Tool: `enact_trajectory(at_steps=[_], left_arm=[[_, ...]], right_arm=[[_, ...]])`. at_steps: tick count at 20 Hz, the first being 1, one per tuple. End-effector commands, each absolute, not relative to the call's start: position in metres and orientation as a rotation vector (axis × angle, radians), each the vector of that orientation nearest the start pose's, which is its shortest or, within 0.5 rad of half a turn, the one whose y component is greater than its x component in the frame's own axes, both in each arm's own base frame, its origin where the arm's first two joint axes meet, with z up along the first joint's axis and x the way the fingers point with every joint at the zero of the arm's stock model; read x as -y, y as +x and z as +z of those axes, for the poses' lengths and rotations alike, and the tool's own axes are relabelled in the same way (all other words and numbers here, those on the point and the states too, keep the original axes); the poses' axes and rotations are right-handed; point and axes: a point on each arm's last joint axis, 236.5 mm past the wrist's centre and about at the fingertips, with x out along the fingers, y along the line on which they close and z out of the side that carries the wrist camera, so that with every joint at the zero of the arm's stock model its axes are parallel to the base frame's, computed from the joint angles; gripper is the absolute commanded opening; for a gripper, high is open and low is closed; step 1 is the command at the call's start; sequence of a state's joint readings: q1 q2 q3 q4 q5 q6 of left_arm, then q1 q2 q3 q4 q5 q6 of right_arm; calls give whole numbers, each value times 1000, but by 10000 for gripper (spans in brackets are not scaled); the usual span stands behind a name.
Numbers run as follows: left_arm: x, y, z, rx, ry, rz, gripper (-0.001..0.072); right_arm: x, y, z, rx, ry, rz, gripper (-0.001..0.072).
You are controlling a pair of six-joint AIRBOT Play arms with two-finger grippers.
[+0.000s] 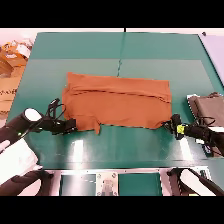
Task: Fold the shirts.
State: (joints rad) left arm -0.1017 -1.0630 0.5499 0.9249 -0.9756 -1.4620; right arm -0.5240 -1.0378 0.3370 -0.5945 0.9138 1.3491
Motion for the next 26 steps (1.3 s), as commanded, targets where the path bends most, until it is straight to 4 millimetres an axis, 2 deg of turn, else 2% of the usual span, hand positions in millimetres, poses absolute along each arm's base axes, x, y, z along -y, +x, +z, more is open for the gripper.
enact_trajectory(at_steps=[1,3,5,8,10,12,15,19,21,23,26], left_arm=[[129,224,-47,-1533,-368,-361,23],[120,223,-22,-1516,-305,-360,23],[121,216,-2,-1523,-288,-386,23],[123,206,6,-1559,-283,-410,23],[124,219,11,-1506,-285,-406,23],[126,252,28,-1370,-282,-404,23],[128,302,54,-1216,-284,-390,23],[126,366,68,-1146,-261,-369,22],[128,402,71,-1114,-260,-361,23],[130,434,66,-1104,-262,-355,23],[134,476,37,-1120,-263,-352,24]], right_arm=[[-31,270,-73,-1224,1163,-24,17],[-25,264,-64,-1292,1107,-35,17],[-13,251,-59,-1372,1035,-84,17],[7,237,-53,-1440,954,-172,17],[10,247,-40,-1401,944,-163,17],[12,269,-20,-1323,962,-135,17],[10,312,9,-1189,966,-63,17],[21,371,25,-1115,921,-39,17],[24,399,23,-1117,920,-24,18],[24,427,11,-1132,911,-11,17],[15,469,-18,-1137,936,2,18]])
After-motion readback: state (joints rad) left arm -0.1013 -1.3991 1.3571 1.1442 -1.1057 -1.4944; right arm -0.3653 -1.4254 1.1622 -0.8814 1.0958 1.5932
